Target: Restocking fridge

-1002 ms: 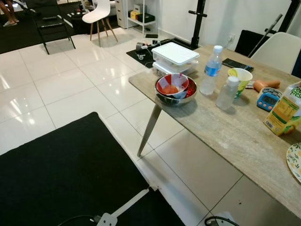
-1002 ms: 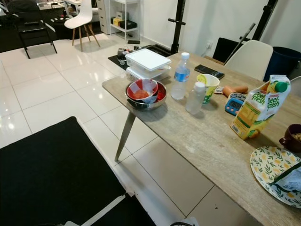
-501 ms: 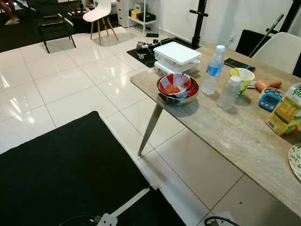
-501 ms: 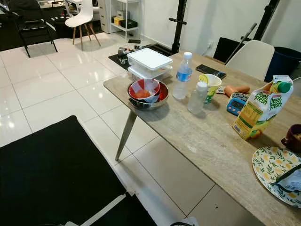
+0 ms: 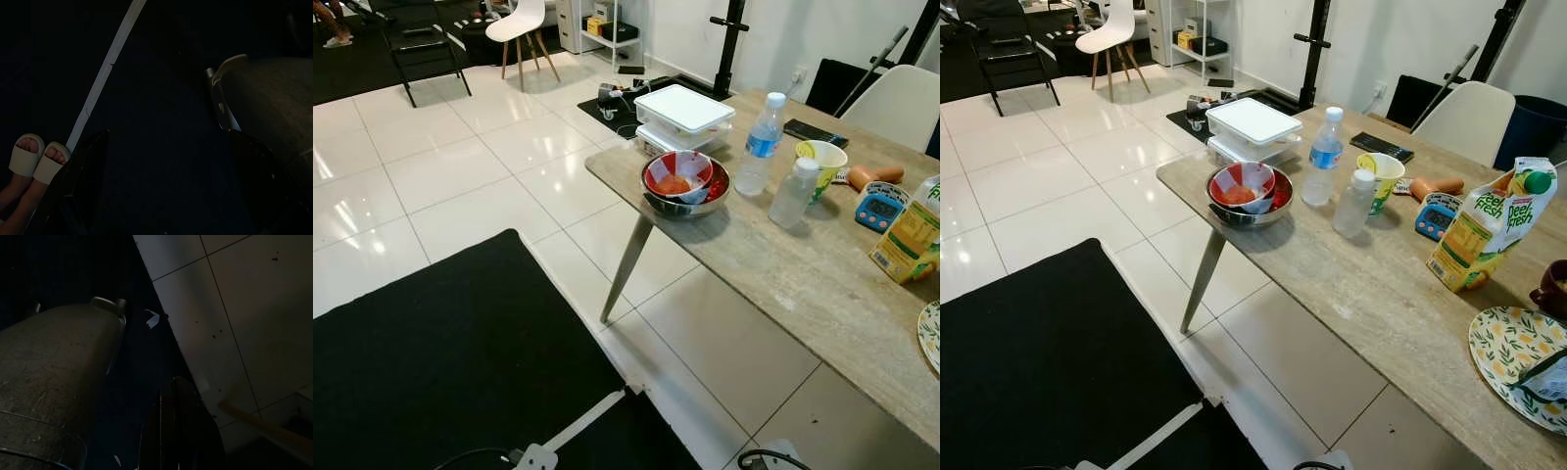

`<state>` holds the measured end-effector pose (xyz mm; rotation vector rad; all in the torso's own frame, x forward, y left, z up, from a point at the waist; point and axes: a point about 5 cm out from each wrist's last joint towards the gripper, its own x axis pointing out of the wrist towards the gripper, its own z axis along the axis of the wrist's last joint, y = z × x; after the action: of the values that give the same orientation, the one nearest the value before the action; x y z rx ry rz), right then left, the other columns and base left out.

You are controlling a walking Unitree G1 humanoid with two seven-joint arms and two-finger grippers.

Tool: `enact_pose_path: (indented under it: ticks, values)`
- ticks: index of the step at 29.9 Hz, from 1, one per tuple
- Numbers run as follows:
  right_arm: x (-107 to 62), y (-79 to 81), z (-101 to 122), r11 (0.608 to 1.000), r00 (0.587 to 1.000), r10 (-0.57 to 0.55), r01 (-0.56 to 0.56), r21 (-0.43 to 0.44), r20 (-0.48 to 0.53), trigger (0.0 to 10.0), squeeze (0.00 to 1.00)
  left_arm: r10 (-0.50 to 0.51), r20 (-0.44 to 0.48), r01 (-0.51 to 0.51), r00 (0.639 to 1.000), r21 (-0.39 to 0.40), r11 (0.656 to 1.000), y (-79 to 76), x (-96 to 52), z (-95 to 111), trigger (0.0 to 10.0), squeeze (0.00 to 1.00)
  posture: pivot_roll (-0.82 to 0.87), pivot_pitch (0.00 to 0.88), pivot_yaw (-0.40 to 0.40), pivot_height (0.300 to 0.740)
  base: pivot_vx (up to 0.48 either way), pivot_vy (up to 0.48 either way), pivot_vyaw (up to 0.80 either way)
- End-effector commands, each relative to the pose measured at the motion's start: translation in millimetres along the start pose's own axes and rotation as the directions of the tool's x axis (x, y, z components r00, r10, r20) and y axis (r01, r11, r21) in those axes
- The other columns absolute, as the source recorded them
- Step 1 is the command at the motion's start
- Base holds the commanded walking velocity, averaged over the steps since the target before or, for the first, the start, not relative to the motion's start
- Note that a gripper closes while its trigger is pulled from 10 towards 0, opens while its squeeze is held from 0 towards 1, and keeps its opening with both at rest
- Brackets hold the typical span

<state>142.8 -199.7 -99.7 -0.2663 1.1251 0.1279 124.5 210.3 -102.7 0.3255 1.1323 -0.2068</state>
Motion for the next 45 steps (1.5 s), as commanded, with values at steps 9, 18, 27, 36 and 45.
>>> enact_pose_path:
  ticks: [9,18,27,36,45]
  values:
    - [-1.0,6.1,-12.4,1.0,0.999,0.021,-0.022,-0.011,-0.05,10.0,0.0,-0.009,-0.024,0.009,1.0,0.001,1.0,-4.6,-0.5,-6.5,10.0,0.0,0.01,0.082,-0.009,0.74,0.0,0.0,0.0]
    - [-0.9,7.3,-12.3,1.0,0.998,0.024,-0.024,-0.009,-0.05,10.0,0.0,-0.009,-0.025,0.009,1.0,0.002,1.0,-4.6,-0.5,-6.8,10.0,0.0,0.01,0.084,-0.008,0.74,0.0,0.0,0.0]
    - [-1.0,6.9,-12.6,1.0,0.998,0.023,-0.024,-0.014,-0.051,10.0,0.0,-0.007,-0.029,0.007,1.0,0.008,1.0,-4.0,-0.8,-8.0,10.0,0.0,0.01,0.083,-0.01,0.74,0.0,0.0,0.0]
    - [-0.8,7.6,-11.9,1.0,0.998,0.025,-0.026,-0.011,-0.05,10.0,0.0,-0.006,-0.026,0.006,1.0,0.009,1.0,-3.7,-0.7,-7.2,10.0,0.0,0.01,0.084,-0.007,0.74,0.0,0.0,0.0]
    - [-0.8,7.4,-12.1,1.0,0.998,0.025,-0.025,-0.01,-0.05,10.0,0.0,-0.008,-0.029,0.008,1.0,0.006,1.0,-5.1,-0.6,-7.8,10.0,0.0,0.01,0.086,-0.008,0.74,0.0,0.0,0.0]
